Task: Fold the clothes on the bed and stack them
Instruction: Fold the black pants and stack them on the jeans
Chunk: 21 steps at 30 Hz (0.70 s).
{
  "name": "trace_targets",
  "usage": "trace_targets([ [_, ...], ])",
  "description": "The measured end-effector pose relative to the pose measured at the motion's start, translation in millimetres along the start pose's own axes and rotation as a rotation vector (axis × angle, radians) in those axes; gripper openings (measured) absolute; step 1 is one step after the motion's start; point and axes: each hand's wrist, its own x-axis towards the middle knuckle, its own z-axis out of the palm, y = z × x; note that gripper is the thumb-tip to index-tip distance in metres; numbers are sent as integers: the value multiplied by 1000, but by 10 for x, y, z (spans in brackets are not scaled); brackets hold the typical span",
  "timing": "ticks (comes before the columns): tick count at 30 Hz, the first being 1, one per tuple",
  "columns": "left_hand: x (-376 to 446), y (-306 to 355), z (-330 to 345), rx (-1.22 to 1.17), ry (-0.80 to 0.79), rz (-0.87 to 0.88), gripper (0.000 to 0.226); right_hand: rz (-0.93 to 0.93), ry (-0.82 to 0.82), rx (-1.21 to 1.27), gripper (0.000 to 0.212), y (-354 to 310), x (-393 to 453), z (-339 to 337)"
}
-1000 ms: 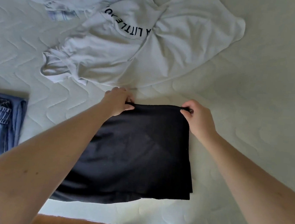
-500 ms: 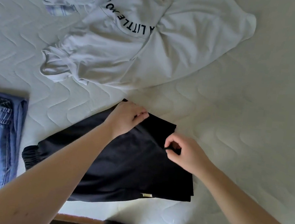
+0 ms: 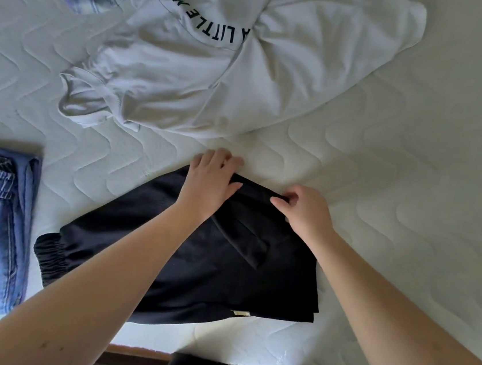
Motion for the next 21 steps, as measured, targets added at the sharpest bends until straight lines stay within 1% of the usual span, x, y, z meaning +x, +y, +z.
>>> trace_targets([
  [1, 47, -1, -16, 39, -27, -58, 46, 1, -10, 8, 24, -26, 16, 10],
  [3, 146, -23, -42, 78, -143, -158, 51, 3, 4, 42, 22, -58, 26, -1],
  [4, 191, -56, -53, 76, -190, -193, 48, -2, 11, 60, 20, -66, 25, -27],
  [6, 268, -147, -82, 12, -251, -209, 37, -41, 12, 68, 15, -74, 22, -118],
  [10, 351, -380, -135, -207, -368, -211, 22, -173, 86, 101, 10, -37, 39, -340],
  [13, 365, -537, -162, -372, -365, -206, 11, -247, 158, 55, 16, -22, 125, -427],
  [15, 368, -592, -188, -503, -345, -260, 3, -269, 191, -13, 19, -11, 216, -450],
  [18, 404, -631, -215, -569, -314, -326, 11, -223, 205, -120, 26, 10, 374, -446],
  [21, 441, -611, -188, -529, -313, -358, 23, -141, 204, -143, 33, 15, 446, -392],
])
